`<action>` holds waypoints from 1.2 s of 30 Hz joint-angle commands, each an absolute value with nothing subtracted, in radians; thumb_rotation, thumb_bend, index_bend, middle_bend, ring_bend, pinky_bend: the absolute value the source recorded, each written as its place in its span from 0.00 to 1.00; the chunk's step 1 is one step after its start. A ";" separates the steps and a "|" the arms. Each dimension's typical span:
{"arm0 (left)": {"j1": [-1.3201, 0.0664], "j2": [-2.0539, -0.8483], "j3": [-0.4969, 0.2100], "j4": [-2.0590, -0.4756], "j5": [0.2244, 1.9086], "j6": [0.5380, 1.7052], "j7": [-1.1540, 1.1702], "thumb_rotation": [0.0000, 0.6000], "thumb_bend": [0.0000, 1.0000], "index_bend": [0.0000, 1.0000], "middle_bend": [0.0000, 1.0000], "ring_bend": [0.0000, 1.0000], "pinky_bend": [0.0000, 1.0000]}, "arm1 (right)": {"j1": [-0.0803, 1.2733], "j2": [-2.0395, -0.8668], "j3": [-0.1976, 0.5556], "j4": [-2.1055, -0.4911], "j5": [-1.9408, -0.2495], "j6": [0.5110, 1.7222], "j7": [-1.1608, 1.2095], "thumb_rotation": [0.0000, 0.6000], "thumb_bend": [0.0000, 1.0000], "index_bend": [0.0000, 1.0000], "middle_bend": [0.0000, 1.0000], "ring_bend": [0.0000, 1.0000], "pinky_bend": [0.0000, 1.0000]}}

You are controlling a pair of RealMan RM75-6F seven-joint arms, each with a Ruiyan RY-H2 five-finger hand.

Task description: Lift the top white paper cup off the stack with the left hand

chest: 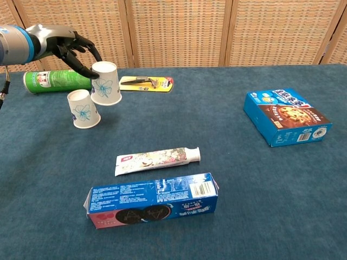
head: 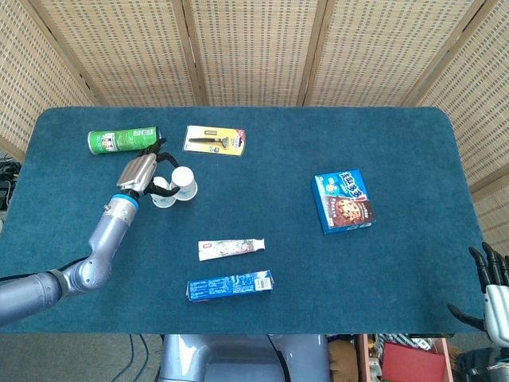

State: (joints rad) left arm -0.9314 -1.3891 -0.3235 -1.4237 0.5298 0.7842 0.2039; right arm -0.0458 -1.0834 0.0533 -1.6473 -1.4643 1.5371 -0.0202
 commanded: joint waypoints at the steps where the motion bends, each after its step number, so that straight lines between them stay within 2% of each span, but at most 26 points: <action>1: -0.953 -1.436 -0.309 -1.365 0.506 0.760 0.199 1.00 0.26 0.40 0.00 0.00 0.00 | -0.042 -1.085 0.054 -1.644 -1.460 1.529 -0.019 1.00 0.00 0.00 0.00 0.00 0.00; 15: -0.971 -1.509 -0.280 -1.234 0.491 0.709 0.198 1.00 0.26 0.39 0.00 0.00 0.00 | -0.032 -1.092 0.059 -1.637 -1.439 1.508 -0.025 1.00 0.00 0.00 0.00 0.00 0.00; 17: -0.972 -1.508 -0.278 -1.233 0.485 0.703 0.200 1.00 0.26 0.33 0.00 0.00 0.00 | -0.032 -1.092 0.059 -1.638 -1.439 1.508 -0.026 1.00 0.00 0.00 0.00 0.00 0.00; 22: -0.971 -1.492 -0.282 -1.248 0.472 0.698 0.196 1.00 0.26 0.07 0.00 0.00 0.00 | -0.034 -1.092 0.057 -1.640 -1.443 1.513 -0.027 1.00 0.00 0.00 0.00 0.00 0.00; 24: -0.968 -1.484 -0.285 -1.258 0.476 0.708 0.193 1.00 0.26 0.02 0.00 0.00 0.00 | -0.035 -1.091 0.057 -1.641 -1.445 1.515 -0.027 1.00 0.00 0.00 0.00 0.00 0.00; 30: -0.941 -1.430 -0.302 -1.336 0.526 0.752 0.167 1.00 0.26 0.00 0.00 0.00 0.00 | -0.039 -1.087 0.055 -1.647 -1.456 1.528 -0.022 1.00 0.00 0.00 0.00 0.00 0.00; 36: -0.846 -1.283 -0.291 -1.547 0.694 0.885 0.149 1.00 0.26 0.00 0.00 0.00 0.00 | -0.046 -1.081 0.047 -1.655 -1.479 1.547 -0.016 1.00 0.00 0.00 0.00 0.00 0.00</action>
